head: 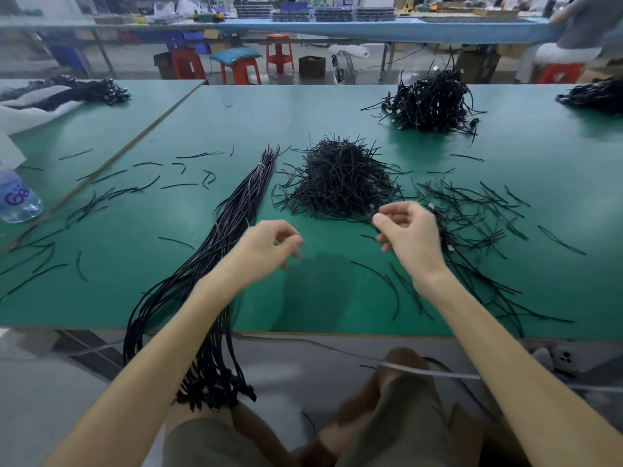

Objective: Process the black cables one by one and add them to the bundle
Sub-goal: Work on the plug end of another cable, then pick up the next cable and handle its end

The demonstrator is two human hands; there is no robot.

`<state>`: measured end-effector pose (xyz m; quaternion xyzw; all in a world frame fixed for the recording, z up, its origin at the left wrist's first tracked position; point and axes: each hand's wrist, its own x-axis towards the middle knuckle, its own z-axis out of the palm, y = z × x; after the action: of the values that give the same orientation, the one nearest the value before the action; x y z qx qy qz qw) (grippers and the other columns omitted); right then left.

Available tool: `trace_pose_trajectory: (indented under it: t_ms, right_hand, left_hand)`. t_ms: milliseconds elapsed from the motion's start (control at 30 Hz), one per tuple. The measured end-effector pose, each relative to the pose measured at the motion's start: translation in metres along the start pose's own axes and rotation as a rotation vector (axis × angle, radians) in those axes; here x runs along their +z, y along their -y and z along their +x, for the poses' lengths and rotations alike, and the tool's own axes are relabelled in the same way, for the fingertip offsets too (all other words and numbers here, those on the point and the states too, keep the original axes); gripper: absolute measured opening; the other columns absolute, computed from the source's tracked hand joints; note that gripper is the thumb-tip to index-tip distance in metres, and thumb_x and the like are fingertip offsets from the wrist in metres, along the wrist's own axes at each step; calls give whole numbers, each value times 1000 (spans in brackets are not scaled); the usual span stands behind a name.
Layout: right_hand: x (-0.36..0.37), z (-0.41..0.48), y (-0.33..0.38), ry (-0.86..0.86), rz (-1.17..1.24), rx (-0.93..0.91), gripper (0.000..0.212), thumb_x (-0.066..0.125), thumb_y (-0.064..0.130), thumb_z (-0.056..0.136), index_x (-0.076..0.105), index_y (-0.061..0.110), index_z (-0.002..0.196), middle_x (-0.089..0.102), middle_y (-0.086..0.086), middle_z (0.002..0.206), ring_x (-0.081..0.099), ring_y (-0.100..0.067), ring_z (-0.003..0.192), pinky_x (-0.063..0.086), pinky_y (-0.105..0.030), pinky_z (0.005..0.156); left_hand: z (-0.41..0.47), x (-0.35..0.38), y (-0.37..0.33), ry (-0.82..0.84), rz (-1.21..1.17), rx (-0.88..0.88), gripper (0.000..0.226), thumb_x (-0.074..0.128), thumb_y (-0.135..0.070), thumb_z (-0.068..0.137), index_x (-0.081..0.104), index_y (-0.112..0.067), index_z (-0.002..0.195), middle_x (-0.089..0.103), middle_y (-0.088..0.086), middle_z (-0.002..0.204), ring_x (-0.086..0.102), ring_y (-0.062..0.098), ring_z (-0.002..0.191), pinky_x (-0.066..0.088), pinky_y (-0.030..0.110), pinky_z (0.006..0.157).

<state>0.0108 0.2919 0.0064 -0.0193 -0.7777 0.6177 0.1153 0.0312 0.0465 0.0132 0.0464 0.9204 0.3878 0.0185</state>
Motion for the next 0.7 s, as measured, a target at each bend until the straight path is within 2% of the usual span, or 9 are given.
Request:
trace_pose_trajectory:
  t_ms: [100, 133, 200, 267, 333, 467, 600, 700]
  right_hand:
    - [-20, 25, -7, -121, -285, -131, 13, 68, 17, 95, 62, 14, 105, 65, -5, 94, 63, -19, 83, 55, -35, 77]
    - [-26, 31, -11, -132, -375, -153, 13, 66, 17, 96, 61, 14, 107, 62, -5, 97, 60, -20, 88, 54, -37, 83]
    - [-35, 38, -23, -104, -553, -146, 16, 64, 18, 98, 61, 12, 113, 59, -6, 107, 57, -24, 100, 51, -40, 90]
    - [-38, 38, -34, -25, -681, -101, 21, 64, 22, 99, 61, 13, 118, 56, -9, 117, 51, -28, 116, 47, -42, 96]
    - [-37, 31, -42, 28, -755, -91, 26, 62, 24, 100, 61, 11, 122, 54, -12, 126, 45, -30, 126, 45, -44, 101]
    - [-28, 17, -43, -6, -856, -189, 32, 61, 23, 101, 58, 7, 128, 52, -14, 128, 44, -31, 120, 45, -45, 99]
    - [-16, 2, -37, -15, -956, -341, 33, 63, 22, 99, 59, 8, 128, 52, -11, 125, 46, -30, 117, 36, -42, 100]
    - [-3, -12, -32, 22, -976, -434, 30, 64, 19, 97, 61, 10, 126, 53, -8, 123, 47, -27, 116, 34, -41, 101]
  left_hand:
    - [8, -18, 26, -315, 385, -114, 20, 54, -22, 103, 64, -8, 115, 65, 8, 114, 61, 26, 102, 52, 41, 87]
    - [8, -23, 36, -361, 502, -169, 25, 55, -23, 103, 59, -3, 118, 58, 16, 120, 55, 32, 110, 50, 45, 90]
    - [7, -30, 51, -354, 645, -310, 36, 58, -28, 103, 51, 4, 119, 47, 26, 127, 45, 40, 117, 45, 50, 92]
    - [3, -31, 63, -316, 624, -390, 41, 55, -32, 105, 50, 6, 118, 47, 29, 127, 43, 43, 119, 43, 51, 92]
    - [0, -28, 69, -340, 594, -361, 40, 52, -32, 106, 54, 7, 116, 52, 28, 122, 45, 42, 118, 45, 50, 88]
    - [0, -26, 65, -415, 607, -291, 35, 57, -30, 104, 57, 4, 110, 58, 24, 114, 52, 40, 110, 47, 48, 82]
    - [-1, -25, 62, -400, 605, -286, 37, 60, -34, 102, 54, 1, 108, 58, 21, 107, 57, 39, 101, 43, 46, 73]
    - [-1, -29, 62, -384, 571, -293, 29, 59, -31, 103, 55, -2, 104, 60, 19, 104, 57, 38, 93, 41, 45, 73]
